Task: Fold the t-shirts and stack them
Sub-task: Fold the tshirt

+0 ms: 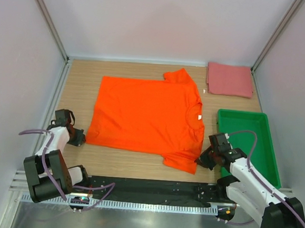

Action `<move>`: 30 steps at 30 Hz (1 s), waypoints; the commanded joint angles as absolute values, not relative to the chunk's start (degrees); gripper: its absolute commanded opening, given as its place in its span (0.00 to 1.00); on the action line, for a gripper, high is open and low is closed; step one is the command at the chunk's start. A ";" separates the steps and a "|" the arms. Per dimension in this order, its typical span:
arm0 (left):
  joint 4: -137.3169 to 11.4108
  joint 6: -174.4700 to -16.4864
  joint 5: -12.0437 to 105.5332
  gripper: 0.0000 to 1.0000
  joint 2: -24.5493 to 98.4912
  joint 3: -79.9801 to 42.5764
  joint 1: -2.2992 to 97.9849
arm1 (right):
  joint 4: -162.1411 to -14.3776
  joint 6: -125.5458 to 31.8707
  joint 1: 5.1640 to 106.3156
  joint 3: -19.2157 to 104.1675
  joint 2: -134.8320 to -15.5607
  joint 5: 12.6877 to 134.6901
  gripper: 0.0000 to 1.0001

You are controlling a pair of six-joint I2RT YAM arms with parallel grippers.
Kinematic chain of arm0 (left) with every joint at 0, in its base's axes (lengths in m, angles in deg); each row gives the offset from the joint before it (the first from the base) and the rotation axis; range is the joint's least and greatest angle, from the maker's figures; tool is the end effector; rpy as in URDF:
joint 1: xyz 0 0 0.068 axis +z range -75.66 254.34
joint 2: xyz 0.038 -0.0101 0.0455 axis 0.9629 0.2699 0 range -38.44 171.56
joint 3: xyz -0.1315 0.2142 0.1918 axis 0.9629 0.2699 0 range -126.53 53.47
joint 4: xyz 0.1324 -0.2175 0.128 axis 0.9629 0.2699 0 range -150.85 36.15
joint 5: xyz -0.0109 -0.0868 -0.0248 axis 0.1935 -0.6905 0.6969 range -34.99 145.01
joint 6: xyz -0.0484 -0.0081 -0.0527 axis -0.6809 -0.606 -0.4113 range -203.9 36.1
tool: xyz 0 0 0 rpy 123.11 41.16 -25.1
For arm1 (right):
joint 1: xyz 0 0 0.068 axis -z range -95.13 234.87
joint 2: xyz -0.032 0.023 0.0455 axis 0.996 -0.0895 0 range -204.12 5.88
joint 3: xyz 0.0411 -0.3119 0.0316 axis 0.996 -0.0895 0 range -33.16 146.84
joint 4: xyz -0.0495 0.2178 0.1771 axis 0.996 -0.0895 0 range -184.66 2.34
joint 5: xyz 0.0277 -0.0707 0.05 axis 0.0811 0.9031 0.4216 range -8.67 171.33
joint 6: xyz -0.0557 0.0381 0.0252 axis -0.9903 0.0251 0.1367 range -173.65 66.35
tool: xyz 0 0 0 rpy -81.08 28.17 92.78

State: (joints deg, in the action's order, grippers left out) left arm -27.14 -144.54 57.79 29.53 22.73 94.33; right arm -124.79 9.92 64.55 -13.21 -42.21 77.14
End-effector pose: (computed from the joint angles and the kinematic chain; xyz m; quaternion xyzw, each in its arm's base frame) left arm 0.1861 0.0707 0.1579 -0.6409 0.7492 -0.0350 0.1636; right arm 0.1261 0.0513 0.1476 0.3525 0.9103 0.1696 0.1353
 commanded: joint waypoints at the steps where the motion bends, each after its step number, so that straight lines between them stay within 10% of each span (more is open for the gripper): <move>1: -23.94 -145.68 62.74 0.00 28.01 24.99 94.65 | -127.40 6.82 65.62 -14.26 -43.16 76.59 0.01; 30: -5.39 -139.80 67.48 0.00 26.86 10.85 87.53 | -130.03 -16.65 69.83 11.66 -56.16 66.30 0.01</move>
State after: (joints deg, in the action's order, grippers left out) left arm -9.41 -142.14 62.56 25.75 15.38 87.86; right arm -130.80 -13.01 68.14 8.53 -52.72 67.94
